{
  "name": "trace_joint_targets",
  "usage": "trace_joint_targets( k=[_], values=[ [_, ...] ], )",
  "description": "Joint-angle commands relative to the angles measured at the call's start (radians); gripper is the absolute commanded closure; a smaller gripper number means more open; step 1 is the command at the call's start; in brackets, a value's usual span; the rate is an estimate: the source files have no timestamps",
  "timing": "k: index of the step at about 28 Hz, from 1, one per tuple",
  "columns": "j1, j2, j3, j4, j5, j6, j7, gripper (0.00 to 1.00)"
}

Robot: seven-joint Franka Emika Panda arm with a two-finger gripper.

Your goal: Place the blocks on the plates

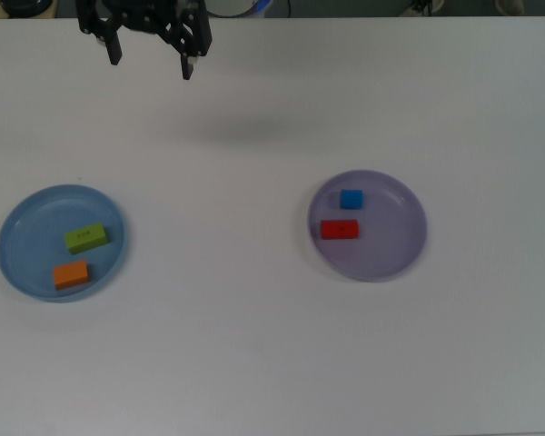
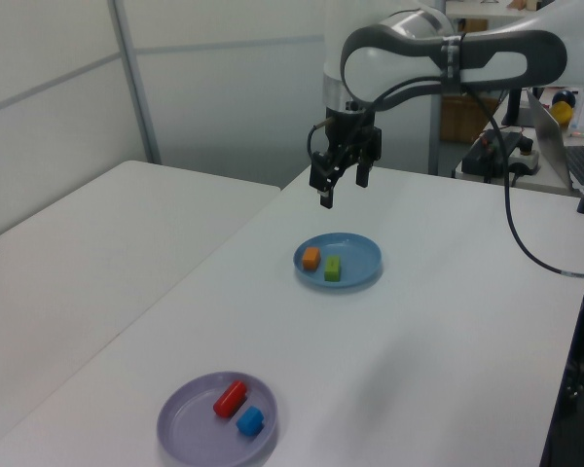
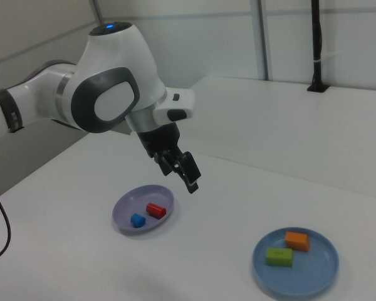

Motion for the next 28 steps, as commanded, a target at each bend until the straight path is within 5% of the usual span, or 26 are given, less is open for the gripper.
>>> trace_joint_targets(
  k=[1,9,14,28],
  values=[
    [-0.033,-0.012,-0.006,0.002,0.108,0.000,-0.090,0.00],
    [-0.033,0.009,-0.008,0.022,0.093,-0.041,-0.148,0.00],
    [-0.024,0.009,0.001,0.032,0.029,-0.108,-0.176,0.00],
    [-0.017,0.033,0.004,0.059,-0.004,-0.159,-0.162,0.00]
  ],
)
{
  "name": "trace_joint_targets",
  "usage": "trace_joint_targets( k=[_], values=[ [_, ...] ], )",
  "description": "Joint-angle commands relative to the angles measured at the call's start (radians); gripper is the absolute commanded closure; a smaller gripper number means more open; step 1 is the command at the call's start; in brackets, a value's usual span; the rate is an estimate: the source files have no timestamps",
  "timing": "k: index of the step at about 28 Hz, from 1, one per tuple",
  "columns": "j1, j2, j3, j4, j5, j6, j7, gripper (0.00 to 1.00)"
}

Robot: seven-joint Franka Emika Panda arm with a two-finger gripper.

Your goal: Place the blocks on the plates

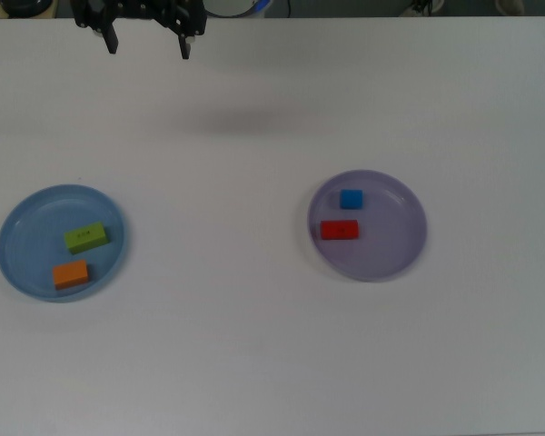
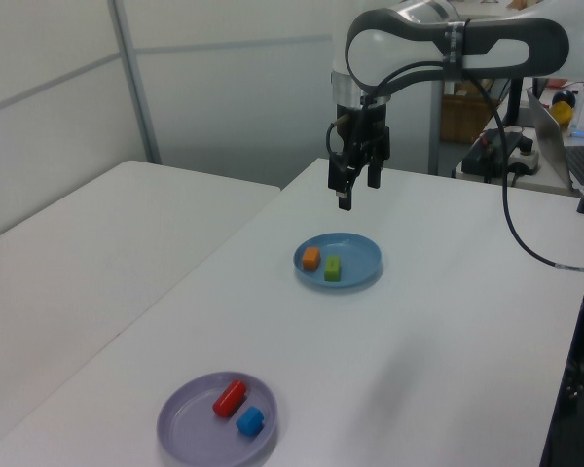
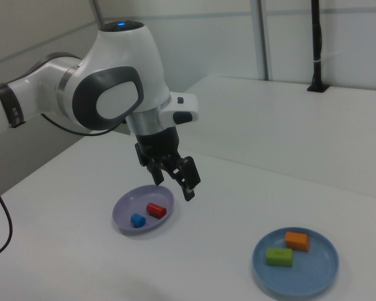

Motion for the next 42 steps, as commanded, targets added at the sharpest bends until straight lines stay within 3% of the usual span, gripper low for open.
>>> trace_joint_targets(
  k=[1,8,42],
  values=[
    [0.012,0.030,-0.002,0.033,-0.023,-0.035,-0.003,0.00],
    [0.009,0.050,-0.005,0.067,-0.021,-0.035,-0.003,0.00],
    [0.008,0.052,-0.011,0.069,-0.020,-0.044,-0.001,0.00]
  ],
)
